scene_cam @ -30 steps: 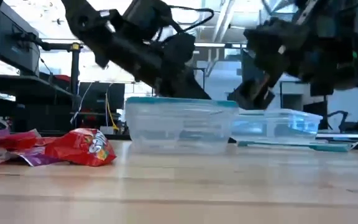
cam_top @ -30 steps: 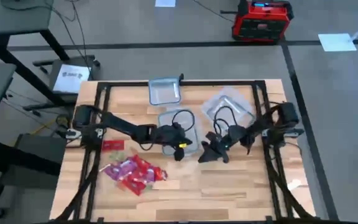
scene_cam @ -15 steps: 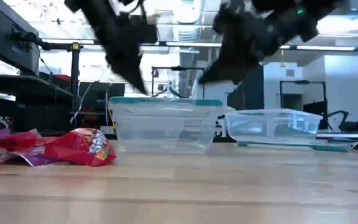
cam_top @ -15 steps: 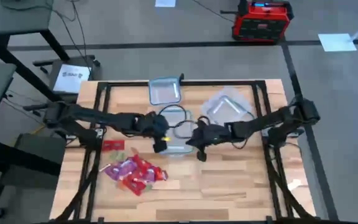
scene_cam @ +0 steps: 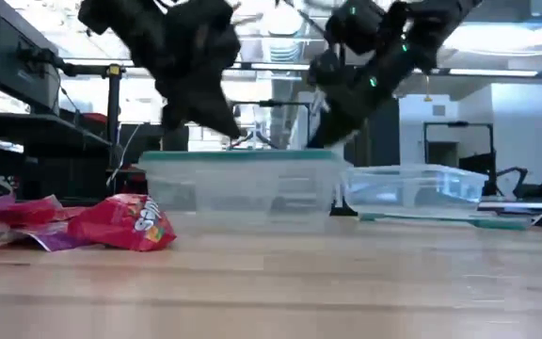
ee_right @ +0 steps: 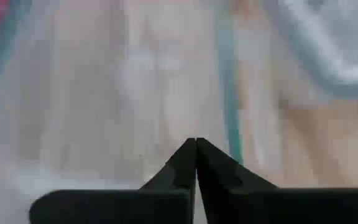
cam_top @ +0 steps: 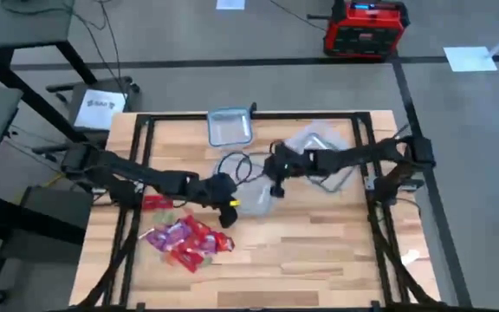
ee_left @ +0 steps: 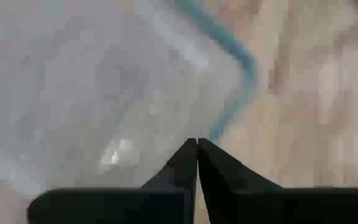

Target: Sort candy

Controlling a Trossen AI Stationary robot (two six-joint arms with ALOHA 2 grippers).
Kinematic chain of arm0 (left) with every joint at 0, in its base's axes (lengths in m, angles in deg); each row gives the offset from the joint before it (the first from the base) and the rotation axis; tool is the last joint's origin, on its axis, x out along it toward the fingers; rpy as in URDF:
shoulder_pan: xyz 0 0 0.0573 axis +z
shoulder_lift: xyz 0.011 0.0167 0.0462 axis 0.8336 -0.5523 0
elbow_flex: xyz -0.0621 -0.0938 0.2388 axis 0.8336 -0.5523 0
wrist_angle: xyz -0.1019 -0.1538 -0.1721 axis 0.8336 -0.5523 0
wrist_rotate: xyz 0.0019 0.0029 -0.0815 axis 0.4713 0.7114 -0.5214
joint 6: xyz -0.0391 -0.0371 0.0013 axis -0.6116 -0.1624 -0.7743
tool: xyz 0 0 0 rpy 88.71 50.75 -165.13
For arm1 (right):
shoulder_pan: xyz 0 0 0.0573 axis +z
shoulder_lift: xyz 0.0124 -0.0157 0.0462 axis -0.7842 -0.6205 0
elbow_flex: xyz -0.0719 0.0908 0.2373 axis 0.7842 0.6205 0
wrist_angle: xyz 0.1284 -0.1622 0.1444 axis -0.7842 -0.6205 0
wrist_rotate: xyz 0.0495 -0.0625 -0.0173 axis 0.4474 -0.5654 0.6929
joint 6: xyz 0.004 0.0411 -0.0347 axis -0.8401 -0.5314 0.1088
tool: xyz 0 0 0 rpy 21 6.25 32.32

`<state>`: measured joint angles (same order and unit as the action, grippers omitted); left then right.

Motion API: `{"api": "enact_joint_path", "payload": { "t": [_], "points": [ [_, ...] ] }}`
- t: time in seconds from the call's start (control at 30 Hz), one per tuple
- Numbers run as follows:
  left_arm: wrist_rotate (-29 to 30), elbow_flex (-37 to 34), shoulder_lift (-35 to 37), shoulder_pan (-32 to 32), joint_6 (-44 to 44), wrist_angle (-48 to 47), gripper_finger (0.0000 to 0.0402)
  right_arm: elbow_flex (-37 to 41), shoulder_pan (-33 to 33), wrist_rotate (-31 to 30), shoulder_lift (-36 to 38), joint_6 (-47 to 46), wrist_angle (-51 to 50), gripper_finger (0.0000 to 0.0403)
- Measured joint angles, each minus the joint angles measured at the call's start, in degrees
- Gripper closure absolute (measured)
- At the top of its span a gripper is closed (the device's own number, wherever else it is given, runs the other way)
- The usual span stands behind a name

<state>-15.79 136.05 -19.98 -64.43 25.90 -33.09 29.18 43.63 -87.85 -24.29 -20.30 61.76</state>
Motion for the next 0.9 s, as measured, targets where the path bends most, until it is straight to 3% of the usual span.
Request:
{"api": "enact_joint_path", "payload": {
  "t": [0.13, 0.23, 0.37, 0.5, 0.67, 0.8, 0.9],
  "points": [
    [0.3, 1.8, 1.0, 0.5, 0.8, -0.3, 0.0402, -0.7, 2.4, 0.4, 6.4, -4.1, -9.1, 0.0403],
    [0.4, 2.5, 1.2, 0.6, 3.5, 1.2, 0.0402, -0.5, 5.4, 5.3, 11.0, -13.4, -14.7, 0.0403],
    [1.0, 2.4, 0.7, 2.0, 6.6, 2.2, 0.0402, 6.3, 11.6, 9.7, 13.0, -26.2, -13.0, 0.0403],
    [0.5, 2.2, -2.0, 4.4, 6.9, 5.4, 0.0402, 18.6, 16.0, 9.9, 12.6, -39.0, -0.4, 0.0387],
    [-3.8, 2.3, -7.5, 6.3, 7.0, 13.0, 0.0402, 35.6, 15.7, 9.4, 10.1, -51.0, 28.8, 0.0325],
    [-4.7, 2.3, -11.5, 7.2, 7.2, 17.5, 0.0402, 44.4, 14.2, 5.1, 5.3, -49.3, 47.8, 0.027],
    [-4.8, 2.3, -13.3, 7.7, 6.8, 19.1, 0.0402, 46.1, 12.6, 3.1, 1.4, -45.6, 59.0, 0.0237]
  ]
}}
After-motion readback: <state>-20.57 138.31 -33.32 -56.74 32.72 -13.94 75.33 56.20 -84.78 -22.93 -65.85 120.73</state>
